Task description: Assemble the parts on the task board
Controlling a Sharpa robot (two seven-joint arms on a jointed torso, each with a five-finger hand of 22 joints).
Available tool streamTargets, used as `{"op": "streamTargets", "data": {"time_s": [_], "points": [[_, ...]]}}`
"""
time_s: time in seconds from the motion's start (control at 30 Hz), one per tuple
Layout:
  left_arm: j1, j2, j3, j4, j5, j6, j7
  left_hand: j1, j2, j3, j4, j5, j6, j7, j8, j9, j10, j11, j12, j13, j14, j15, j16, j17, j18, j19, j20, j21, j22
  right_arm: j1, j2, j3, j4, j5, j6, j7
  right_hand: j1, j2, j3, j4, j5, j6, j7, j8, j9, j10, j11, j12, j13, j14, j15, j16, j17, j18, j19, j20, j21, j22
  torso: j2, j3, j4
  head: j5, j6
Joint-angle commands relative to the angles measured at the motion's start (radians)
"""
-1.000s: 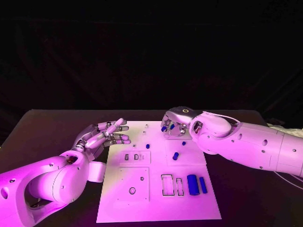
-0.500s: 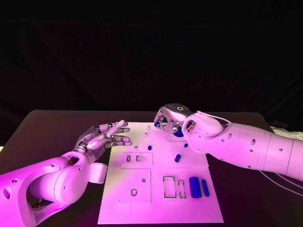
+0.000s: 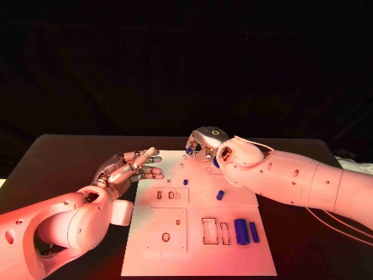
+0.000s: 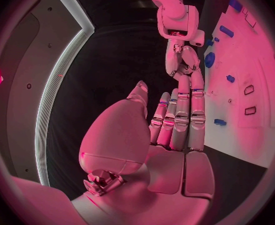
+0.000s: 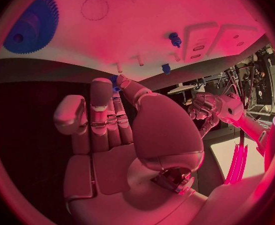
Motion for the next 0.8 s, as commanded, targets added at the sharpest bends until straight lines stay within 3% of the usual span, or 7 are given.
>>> {"op": "streamTargets", "data": {"time_s": [0.03,0.43,0.8], "points": [[0.003,0.002,0.001,0.004,0.003,0.021,0.003,0.002,0.011,0.000,-0.008,0.005,-0.003,0.013,-0.005,-0.001,-0.004,0.006,-0.005,-0.001,-0.008,0.001,0.000,0.002,0.009,-0.007,0.001,0.003,0.001,0.000,0.012,0.000,-0.009,-0.010,0.028,-0.013,-0.001,-0.008,0.012,0.019,-0.003,0.004,0.002,0.004,0.025,-0.008,0.000,-0.003,-0.001,-0.006,0.000,-0.005,-0.002,-0.016,-0.009,0.001,0.002,-0.001,0.000,0.0003,-0.0009,0.001,-0.002],[0.007,0.003,0.001,0.008,0.003,0.025,0.003,0.006,0.013,0.001,-0.012,0.005,-0.003,0.013,-0.006,-0.001,-0.003,0.006,-0.006,-0.001,-0.010,0.001,0.000,0.005,0.009,-0.007,0.001,0.004,0.002,-0.003,0.057,-0.004,-0.059,-0.007,0.059,-0.020,-0.005,-0.011,0.012,0.024,-0.004,0.001,0.003,0.002,0.025,-0.012,0.001,-0.003,-0.001,-0.007,0.001,-0.003,-0.001,-0.016,-0.009,0.002,0.004,0.001,0.000,-0.0013,0.0015,-0.001,-0.003],[0.010,0.001,0.001,0.007,0.007,0.031,0.003,0.006,0.013,0.001,-0.012,0.005,-0.003,0.013,-0.006,-0.001,-0.003,0.006,-0.006,-0.001,-0.010,0.001,0.000,0.005,0.009,-0.007,0.001,0.004,0.002,-0.006,0.073,-0.006,-0.072,-0.014,0.096,-0.038,-0.008,-0.014,0.012,0.028,-0.007,-0.001,0.004,0.001,0.025,-0.015,0.002,-0.003,-0.001,-0.008,0.001,-0.004,-0.003,-0.016,-0.011,0.003,0.004,-0.001,0.002,-0.0011,0.0000,0.002,-0.007]]}}
